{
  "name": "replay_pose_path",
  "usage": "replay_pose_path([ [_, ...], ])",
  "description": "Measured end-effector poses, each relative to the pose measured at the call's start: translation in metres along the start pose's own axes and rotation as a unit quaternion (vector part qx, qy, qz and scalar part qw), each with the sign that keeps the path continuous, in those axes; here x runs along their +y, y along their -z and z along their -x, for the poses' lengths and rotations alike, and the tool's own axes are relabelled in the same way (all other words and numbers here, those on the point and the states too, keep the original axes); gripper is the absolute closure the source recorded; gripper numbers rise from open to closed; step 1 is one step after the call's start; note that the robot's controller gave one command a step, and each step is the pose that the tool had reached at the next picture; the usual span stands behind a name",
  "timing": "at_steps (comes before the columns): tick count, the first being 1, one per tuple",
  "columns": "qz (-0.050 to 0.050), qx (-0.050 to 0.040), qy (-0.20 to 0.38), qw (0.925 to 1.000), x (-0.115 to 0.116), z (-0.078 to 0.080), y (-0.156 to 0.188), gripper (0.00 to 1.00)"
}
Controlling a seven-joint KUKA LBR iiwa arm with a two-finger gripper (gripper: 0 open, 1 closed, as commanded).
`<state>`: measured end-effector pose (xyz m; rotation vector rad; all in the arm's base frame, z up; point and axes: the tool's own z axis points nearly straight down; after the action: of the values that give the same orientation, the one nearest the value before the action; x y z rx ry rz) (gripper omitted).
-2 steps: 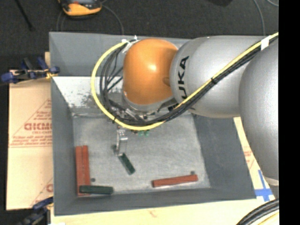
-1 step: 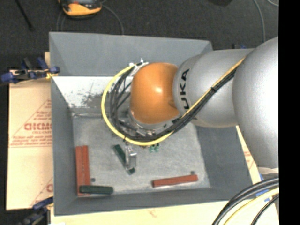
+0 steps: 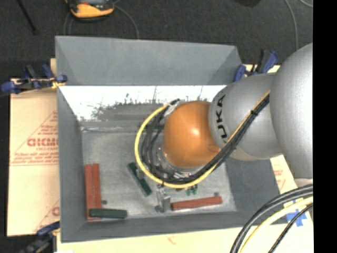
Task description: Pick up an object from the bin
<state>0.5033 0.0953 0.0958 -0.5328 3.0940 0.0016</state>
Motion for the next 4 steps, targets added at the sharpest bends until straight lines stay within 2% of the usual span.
replay_pose_path([
  [1, 0.000, 0.0030, 0.026, 0.9997, -0.022, 0.017, -0.014, 0.00],
  [2, -0.001, -0.0012, 0.066, 0.9978, -0.003, 0.044, -0.002, 0.00],
  [3, 0.000, -0.0045, 0.039, 0.9992, 0.033, 0.059, -0.023, 1.00],
  [4, 0.000, -0.0014, 0.037, 0.9993, 0.033, 0.057, -0.025, 0.00],
])
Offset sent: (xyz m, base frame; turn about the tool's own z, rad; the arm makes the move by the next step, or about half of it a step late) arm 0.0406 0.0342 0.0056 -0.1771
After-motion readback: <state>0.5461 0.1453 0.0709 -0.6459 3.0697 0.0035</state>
